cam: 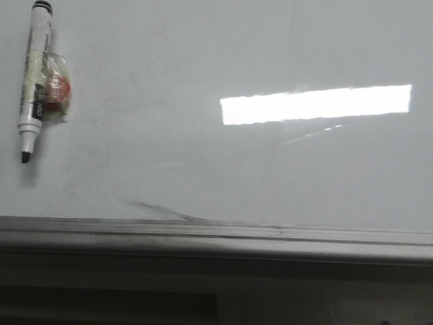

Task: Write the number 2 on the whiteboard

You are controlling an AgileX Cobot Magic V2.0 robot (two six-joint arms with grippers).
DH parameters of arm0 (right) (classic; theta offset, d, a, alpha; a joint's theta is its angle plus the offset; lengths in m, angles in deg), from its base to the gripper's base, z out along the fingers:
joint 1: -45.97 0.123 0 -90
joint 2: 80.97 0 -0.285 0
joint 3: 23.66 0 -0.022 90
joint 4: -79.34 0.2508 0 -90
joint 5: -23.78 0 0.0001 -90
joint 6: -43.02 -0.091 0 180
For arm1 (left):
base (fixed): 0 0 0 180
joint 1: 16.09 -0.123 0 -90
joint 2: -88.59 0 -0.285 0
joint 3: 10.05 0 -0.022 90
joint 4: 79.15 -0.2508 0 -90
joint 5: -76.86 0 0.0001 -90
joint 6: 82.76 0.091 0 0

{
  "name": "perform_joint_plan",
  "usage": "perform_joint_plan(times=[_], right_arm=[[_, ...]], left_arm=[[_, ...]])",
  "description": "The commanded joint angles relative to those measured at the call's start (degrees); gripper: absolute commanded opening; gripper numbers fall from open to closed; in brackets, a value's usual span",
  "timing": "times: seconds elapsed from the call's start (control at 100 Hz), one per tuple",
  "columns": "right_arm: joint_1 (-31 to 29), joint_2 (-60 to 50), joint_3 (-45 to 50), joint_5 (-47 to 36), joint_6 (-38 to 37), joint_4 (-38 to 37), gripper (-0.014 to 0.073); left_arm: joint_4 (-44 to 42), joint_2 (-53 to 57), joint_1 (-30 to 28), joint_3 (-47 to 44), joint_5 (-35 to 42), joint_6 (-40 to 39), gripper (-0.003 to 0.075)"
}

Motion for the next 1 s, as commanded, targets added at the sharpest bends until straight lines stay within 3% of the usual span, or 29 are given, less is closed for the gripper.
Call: perform_joint_plan(times=[0.0,0.79,0.99], right_arm=[[-0.11,-1.33,1.32,-1.79,0.37,0.05,-0.0060],[-0.11,-1.33,1.32,-2.56,0.37,0.05,-0.0060],[-0.11,-1.33,1.32,-7.94,0.37,0.05,-0.0060]], left_arm=[[-0.16,1.50,-0.17,-1.64,2.37,-0.10,-0.0019],[-0.16,1.50,-0.17,-1.64,2.37,-0.10,-0.0019],[2.00,1.50,-0.17,-1.64,10.14,-0.10,-0.0019]])
